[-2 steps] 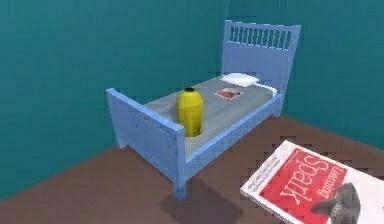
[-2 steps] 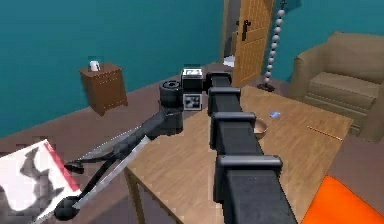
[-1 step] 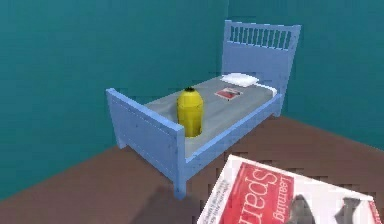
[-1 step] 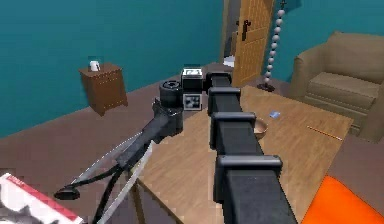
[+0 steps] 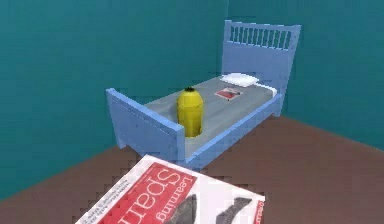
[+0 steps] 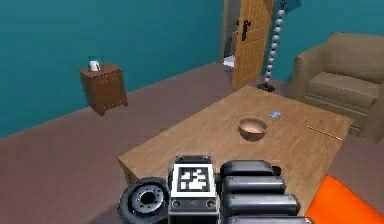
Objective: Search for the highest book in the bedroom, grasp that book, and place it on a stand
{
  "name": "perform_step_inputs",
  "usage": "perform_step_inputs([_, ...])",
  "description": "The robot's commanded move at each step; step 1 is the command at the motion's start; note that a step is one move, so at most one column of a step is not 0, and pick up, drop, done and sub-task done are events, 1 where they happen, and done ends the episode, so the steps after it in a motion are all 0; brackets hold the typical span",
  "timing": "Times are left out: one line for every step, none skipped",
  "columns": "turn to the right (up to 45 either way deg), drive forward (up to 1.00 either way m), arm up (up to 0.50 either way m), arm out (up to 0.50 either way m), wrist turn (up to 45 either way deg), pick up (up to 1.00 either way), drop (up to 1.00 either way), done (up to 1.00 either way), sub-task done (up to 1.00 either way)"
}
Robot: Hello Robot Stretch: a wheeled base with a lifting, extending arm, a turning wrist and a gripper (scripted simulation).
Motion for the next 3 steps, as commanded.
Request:
perform_step_inputs([-45.0, 0.0, 0.0, 0.0, 0.0, 0.0, 0.0, 0.0, 0.0])
perform_step_inputs([0.0, 0.05, 0.0, 0.0, 0.0, 0.0, 0.0, 0.0, 0.0])
perform_step_inputs([45.0, 0.0, 0.0, 0.0, 0.0, 0.0, 0.0, 0.0, 0.0])
